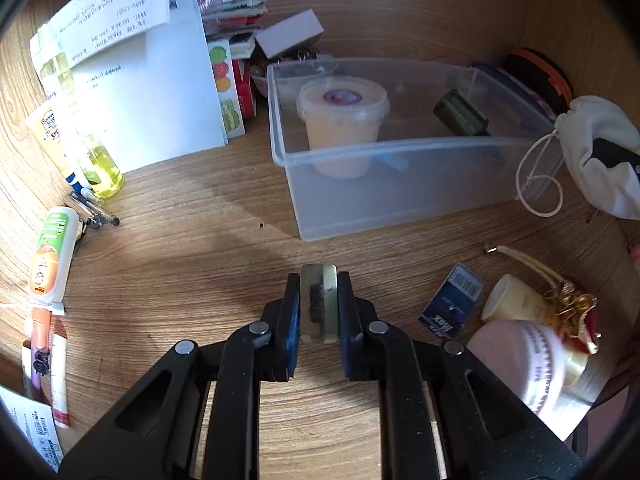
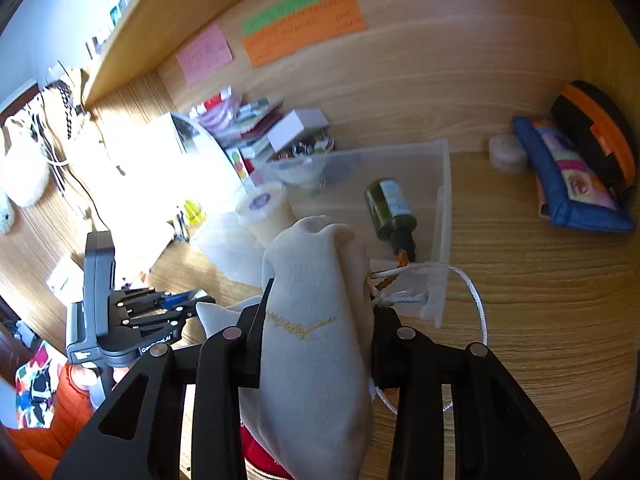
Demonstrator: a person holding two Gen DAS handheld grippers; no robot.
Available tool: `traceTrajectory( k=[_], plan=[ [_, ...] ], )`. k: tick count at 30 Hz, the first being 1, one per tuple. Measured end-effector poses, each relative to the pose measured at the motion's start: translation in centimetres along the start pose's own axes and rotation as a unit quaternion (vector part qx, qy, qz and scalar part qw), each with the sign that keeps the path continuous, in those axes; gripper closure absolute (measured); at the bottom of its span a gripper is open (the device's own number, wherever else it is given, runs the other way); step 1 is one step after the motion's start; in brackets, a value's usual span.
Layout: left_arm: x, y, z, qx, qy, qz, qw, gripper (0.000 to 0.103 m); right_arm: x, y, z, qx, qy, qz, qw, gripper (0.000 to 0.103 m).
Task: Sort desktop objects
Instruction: 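Lift the white pouch with the right gripper and hold the glass block in the left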
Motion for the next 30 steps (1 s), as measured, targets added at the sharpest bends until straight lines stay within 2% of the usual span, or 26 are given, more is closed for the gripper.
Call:
traceTrajectory(
  k=[15, 21, 30],
  plan=[
    [0.1, 6.1, -5.7, -0.078, -0.027, -0.01, 0.9966, 0.088, -0.6, 2.8, -3.6, -0.051, 0.018, 0.016, 0.998, 0.07],
    [-0.1, 8.2, -6.2, -0.093, -0.039, -0.012, 0.9948, 0.088, -0.9, 3.9, -3.8, -0.058, 0.028, 0.02, 0.998, 0.07],
    [-0.7, 9.6, -5.5, -0.097, -0.053, -0.013, 0.9938, 0.088, -1.0, 4.7, -3.1, -0.061, 0.025, 0.003, 0.998, 0.07]
  ],
)
Point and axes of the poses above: each gripper's, at about its wrist camera, not at the fingertips, and z roughly the way its jaws point, x to its left, y to its top, the point moved 6 cm from there along z, roughly the way its jaws point, and after that the axes turned 10 degrees about -x, right-handed, at the moved point
